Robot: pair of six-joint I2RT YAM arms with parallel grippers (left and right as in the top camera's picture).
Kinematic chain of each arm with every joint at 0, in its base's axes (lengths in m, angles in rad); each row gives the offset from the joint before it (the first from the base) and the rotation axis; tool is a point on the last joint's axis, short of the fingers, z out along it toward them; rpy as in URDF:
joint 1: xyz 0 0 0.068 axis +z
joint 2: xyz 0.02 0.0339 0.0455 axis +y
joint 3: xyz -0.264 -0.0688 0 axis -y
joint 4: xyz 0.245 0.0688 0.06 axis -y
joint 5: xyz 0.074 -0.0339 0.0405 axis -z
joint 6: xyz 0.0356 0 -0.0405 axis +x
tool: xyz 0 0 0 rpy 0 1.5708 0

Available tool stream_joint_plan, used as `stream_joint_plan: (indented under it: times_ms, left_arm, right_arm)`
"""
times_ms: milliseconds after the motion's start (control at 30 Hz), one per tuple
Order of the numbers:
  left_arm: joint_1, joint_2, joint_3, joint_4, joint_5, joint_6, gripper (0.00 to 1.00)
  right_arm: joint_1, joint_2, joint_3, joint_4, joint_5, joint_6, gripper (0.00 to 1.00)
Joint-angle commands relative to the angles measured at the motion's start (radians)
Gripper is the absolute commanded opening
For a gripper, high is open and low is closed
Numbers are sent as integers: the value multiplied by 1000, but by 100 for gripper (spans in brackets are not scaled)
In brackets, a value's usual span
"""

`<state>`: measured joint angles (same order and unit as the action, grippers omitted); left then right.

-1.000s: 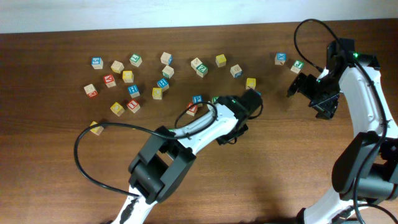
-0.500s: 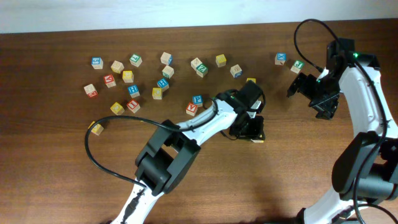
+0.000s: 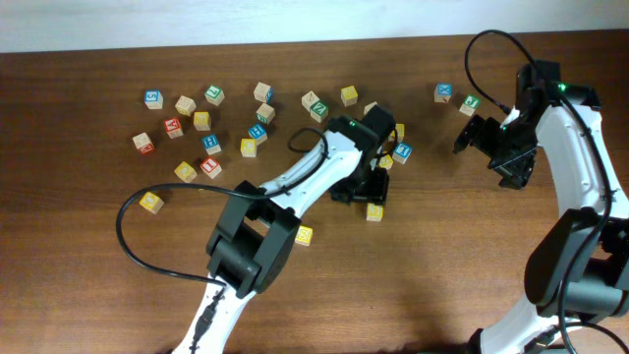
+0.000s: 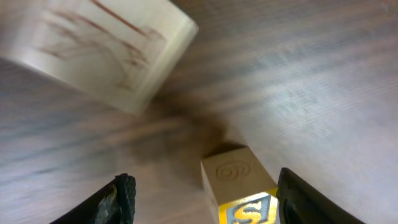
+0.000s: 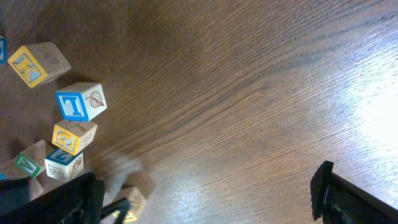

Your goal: Spell out RSS

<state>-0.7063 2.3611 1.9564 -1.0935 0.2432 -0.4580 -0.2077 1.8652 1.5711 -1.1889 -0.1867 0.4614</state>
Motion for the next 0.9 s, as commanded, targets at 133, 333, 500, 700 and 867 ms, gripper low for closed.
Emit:
stream_joint_plan:
  times_ms: [133, 333, 500, 700, 867]
  left_arm:
    - [6, 38, 496, -326, -143, 116, 72]
    - [-33, 61, 700, -437, -160, 107, 75]
    - [-145, 211, 694, -442, -383, 59, 79]
    - [-141, 319, 694, -463, -344, 58, 78]
    - [-141, 356, 694, -541, -281, -76, 77]
  right_arm:
    - [4, -23, 11, 0, -12, 0, 98]
    - [4, -23, 11, 0, -12, 0, 98]
    - [4, -23, 11, 0, -12, 0, 98]
    - [4, -23, 11, 0, -12, 0, 99]
    - [4, -23, 11, 0, -12, 0, 98]
